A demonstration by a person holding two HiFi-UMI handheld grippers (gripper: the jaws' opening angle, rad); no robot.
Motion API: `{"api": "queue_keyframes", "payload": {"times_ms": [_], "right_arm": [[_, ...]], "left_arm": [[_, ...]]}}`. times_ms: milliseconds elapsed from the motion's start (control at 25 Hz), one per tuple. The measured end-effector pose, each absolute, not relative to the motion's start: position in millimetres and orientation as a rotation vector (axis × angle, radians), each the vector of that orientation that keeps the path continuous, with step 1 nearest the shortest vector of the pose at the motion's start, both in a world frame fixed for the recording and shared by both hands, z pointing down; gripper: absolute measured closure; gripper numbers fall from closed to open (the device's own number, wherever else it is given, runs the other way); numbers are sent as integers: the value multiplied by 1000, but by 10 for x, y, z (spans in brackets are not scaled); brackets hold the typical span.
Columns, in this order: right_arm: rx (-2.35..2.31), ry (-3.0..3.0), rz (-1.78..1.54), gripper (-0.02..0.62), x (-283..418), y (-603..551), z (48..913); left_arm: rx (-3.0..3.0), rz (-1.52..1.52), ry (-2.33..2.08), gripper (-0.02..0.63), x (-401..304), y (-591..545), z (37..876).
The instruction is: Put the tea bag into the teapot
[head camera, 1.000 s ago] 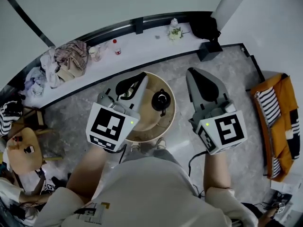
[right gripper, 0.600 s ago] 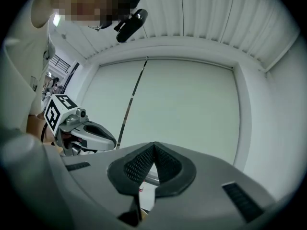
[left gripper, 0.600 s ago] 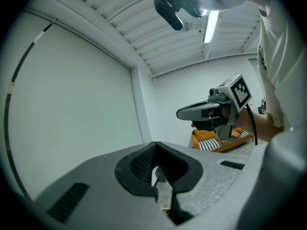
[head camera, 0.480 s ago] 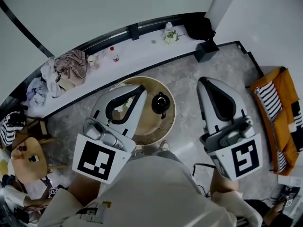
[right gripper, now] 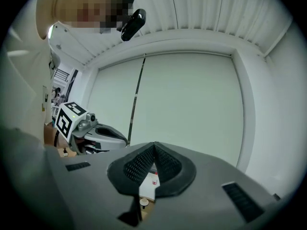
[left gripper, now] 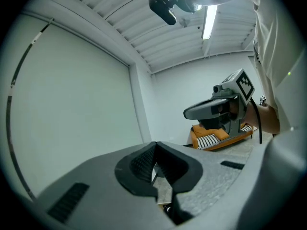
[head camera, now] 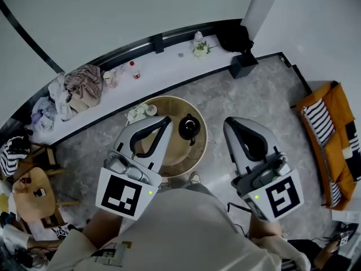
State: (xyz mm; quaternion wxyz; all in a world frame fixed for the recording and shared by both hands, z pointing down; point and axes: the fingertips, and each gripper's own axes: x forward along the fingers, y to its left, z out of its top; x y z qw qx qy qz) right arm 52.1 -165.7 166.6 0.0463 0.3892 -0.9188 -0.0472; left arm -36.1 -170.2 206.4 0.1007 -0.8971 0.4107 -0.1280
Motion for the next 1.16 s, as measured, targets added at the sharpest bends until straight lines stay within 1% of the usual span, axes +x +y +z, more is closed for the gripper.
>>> {"api": "queue_keyframes", "payload": {"times_ms": [120, 280, 640, 880, 1160], "right_arm": [[1183, -2828, -148, 588, 546, -1637, 1603], [1198, -2739, -134, 589, 634, -1640, 1731], [1138, -2834, -117, 588, 556, -1655, 1620], [1123, -2807, -67, 588, 548, -1672, 1775], [1053, -2895, -71, 588, 370, -1535, 1671]], "left_arm": [[-2654, -382, 1228, 598, -375, -1674, 2090], [-2668, -377, 1252, 598, -382, -1658, 2114], [-2672, -389, 1264, 598, -380, -1655, 2072], [-2653, -425, 1286, 598, -450, -1629, 2129], [-2635, -403, 1337, 598, -578, -1550, 2073]]}}
